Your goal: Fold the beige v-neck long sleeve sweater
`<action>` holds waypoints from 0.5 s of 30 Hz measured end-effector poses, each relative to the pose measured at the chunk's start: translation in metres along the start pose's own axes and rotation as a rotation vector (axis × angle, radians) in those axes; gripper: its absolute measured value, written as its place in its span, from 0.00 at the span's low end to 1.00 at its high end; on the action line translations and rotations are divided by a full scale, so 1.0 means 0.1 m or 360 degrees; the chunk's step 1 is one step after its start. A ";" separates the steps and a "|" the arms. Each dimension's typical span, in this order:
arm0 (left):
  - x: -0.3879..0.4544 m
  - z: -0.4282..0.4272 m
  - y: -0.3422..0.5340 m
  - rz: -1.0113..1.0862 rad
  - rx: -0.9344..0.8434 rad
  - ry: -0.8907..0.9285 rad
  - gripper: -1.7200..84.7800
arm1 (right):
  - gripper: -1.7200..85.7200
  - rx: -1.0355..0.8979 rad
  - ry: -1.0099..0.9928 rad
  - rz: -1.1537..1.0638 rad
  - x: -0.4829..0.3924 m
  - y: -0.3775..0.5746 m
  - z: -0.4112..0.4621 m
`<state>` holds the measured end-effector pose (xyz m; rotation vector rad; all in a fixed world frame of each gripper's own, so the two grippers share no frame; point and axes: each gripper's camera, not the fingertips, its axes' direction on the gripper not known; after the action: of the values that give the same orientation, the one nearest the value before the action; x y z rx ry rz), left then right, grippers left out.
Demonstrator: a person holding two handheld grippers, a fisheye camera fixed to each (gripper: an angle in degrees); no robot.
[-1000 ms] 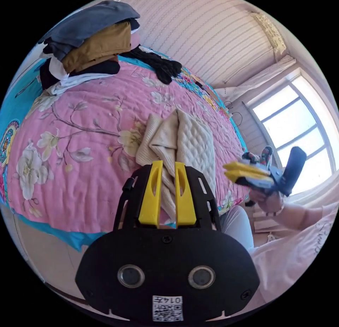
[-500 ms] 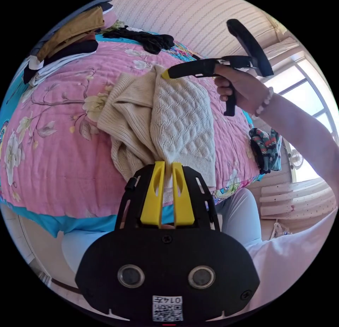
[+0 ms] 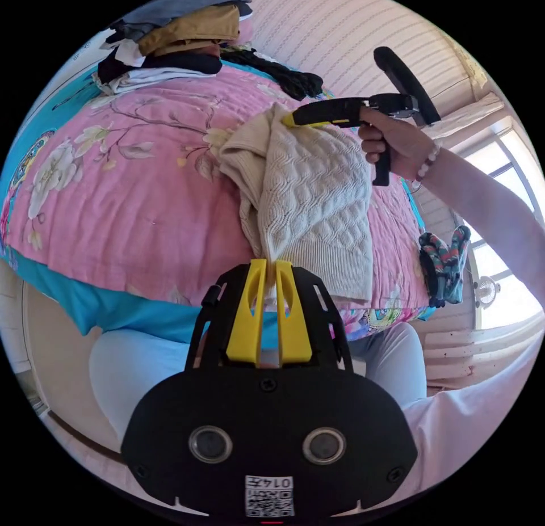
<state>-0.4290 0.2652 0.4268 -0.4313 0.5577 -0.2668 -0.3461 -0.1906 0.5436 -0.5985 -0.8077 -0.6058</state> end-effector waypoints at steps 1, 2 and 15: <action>-0.03 -0.06 0.02 -0.0023 -0.0001 0.0026 0.05 | 0.12 0.0011 0.0004 -0.0088 0.01 -0.05 -0.07; -0.04 -0.10 0.03 -0.0028 0.0002 0.0037 0.06 | 0.12 0.0023 0.0025 -0.0130 0.01 -0.08 -0.12; -0.12 -0.27 0.22 -0.0053 0.0139 -0.0132 0.21 | 0.16 -0.0395 -0.0165 -0.0380 0.32 -0.73 0.25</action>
<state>-0.4511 0.2808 0.4015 -0.3659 0.4564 -0.3029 -0.3906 -0.2311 0.6013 -0.7704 -0.9160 -0.9084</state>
